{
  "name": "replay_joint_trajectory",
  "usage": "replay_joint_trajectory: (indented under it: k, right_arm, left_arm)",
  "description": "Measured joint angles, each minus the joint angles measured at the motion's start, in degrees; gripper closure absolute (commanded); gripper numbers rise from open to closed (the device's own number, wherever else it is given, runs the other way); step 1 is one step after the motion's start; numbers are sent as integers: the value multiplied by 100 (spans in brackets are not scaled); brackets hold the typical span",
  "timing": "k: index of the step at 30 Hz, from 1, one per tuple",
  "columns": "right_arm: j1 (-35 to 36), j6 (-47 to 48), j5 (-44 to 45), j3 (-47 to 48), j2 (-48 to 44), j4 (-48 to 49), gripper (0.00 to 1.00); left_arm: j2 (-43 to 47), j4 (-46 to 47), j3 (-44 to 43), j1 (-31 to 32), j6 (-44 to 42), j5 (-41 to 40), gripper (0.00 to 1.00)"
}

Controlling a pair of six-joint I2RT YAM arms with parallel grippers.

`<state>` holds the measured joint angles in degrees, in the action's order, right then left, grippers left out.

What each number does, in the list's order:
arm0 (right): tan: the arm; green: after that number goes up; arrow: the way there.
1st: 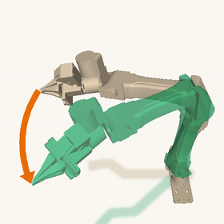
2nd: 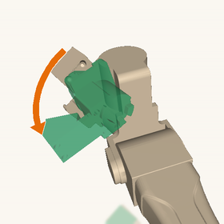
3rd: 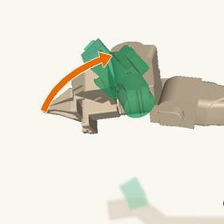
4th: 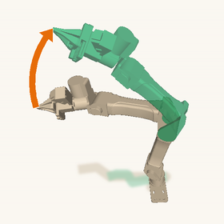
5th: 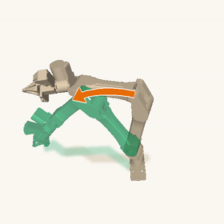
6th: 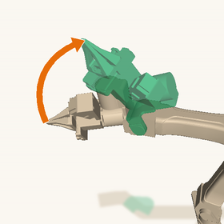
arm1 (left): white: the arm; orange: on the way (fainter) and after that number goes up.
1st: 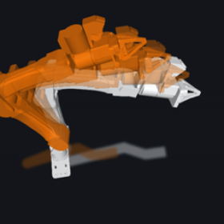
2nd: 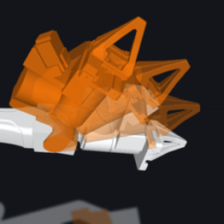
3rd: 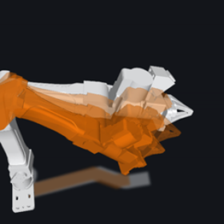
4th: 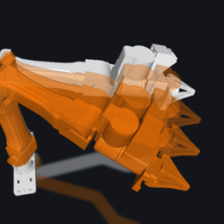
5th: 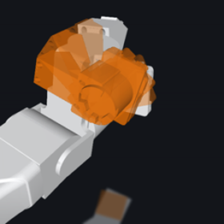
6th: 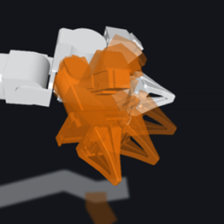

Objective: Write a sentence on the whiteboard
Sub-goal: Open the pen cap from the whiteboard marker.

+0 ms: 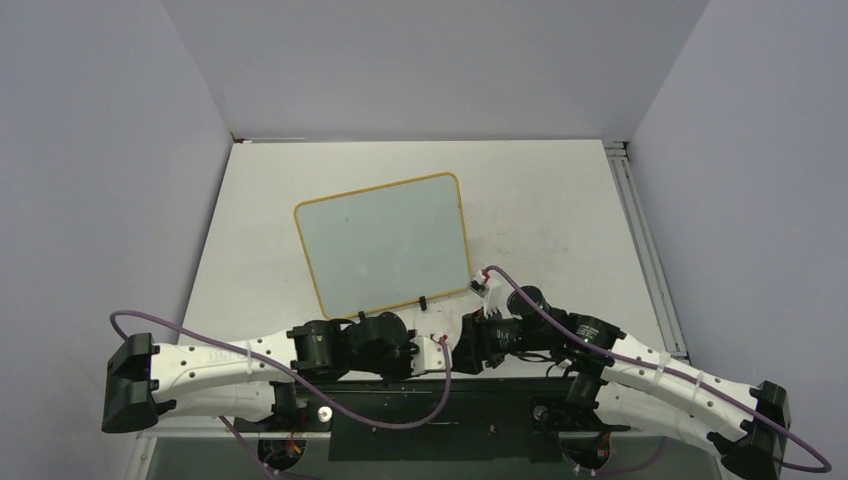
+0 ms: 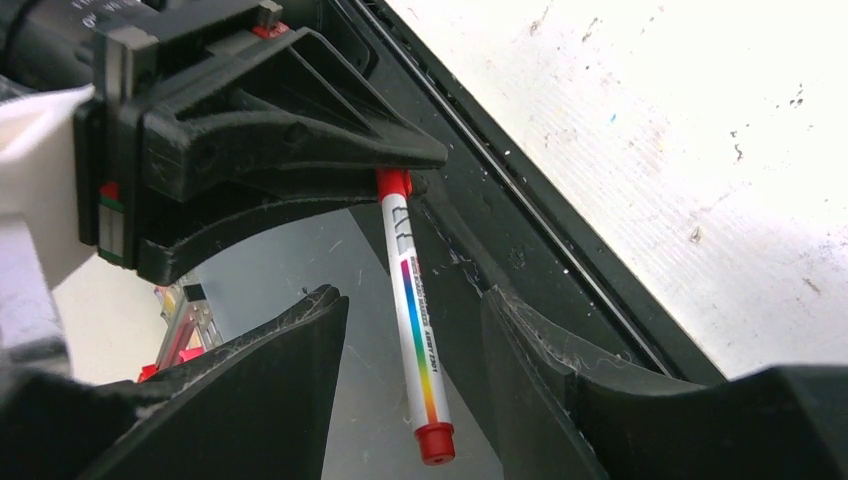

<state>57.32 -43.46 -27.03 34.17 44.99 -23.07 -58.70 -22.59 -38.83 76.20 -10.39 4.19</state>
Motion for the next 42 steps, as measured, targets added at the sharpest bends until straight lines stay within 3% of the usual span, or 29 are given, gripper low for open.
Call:
replay_joint_trajectory:
  k: [6, 14, 35, 42]
  right_arm:
    - [55, -142, 0, -140, -94, 79, 48]
    - [92, -229, 0, -140, -96, 245, 57]
    - [203, -273, 0, -249, -33, 417, 62]
    - [203, -317, 7, -304, -20, 507, 79]
  left_arm:
    - [-9, -9, -52, -101, 57, 138, 100]
    - [-103, -26, -66, -131, 79, 267, 100]
    - [-133, -37, -129, -240, 125, 343, 100]
    - [-133, -37, -140, -245, 122, 389, 100]
